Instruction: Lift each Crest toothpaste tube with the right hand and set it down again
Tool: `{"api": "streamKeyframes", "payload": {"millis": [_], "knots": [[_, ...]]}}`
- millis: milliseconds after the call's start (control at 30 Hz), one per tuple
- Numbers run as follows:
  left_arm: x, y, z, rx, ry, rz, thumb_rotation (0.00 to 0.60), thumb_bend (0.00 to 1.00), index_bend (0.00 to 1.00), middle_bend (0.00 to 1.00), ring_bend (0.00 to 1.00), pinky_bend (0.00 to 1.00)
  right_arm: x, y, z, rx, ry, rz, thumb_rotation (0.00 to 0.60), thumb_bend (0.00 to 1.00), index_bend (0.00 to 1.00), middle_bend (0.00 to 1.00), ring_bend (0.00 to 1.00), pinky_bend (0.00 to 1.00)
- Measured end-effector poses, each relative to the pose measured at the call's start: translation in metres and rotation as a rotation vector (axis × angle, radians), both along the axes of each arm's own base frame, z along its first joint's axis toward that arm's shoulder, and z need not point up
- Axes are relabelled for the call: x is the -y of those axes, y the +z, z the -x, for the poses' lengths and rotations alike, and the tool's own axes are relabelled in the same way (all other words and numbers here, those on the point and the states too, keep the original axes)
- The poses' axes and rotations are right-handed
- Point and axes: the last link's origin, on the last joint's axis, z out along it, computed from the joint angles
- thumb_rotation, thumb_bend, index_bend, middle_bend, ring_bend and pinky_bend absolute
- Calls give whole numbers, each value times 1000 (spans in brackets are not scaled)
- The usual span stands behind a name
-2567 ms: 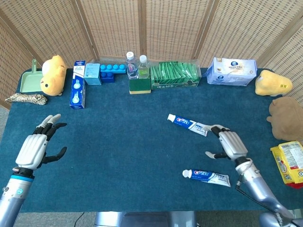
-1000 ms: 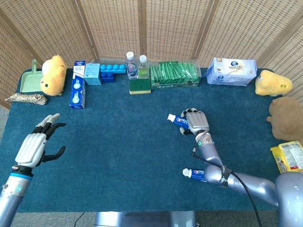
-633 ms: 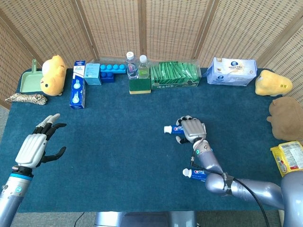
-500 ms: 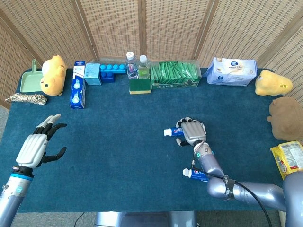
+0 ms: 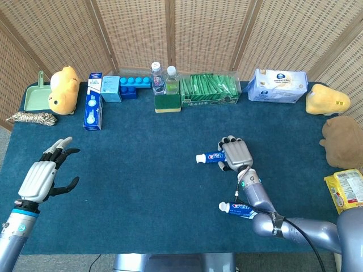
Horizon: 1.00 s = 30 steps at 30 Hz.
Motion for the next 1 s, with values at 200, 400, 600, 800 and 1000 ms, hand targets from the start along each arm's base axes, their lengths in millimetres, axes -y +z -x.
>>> {"api": "streamKeyframes", "payload": {"millis": [200,400,600,800,1000], "knots": [[1,1,-1,2,-1,0,600,307,180,48,0,78,3,-2,5,-26,0,7,515,324,327,226,148,265],[2,2,0,4,1,-4,600,306,180,47,0,78,7,-7,7,-35,-3,11,518,308,329,225,148,265],[3,3,0,6,5,-2,600,307,175,45,0,78,11,-10,8,-46,-9,9,525,307,339,226,148,265],[3,3,1,11,9,-1,600,308,173,43,0,77,14,-12,11,-64,-21,4,583,315,364,227,149,265],[4,4,1,14,8,-7,600,307,169,39,0,76,15,-15,11,-69,-29,-11,600,321,459,280,192,272]]}}
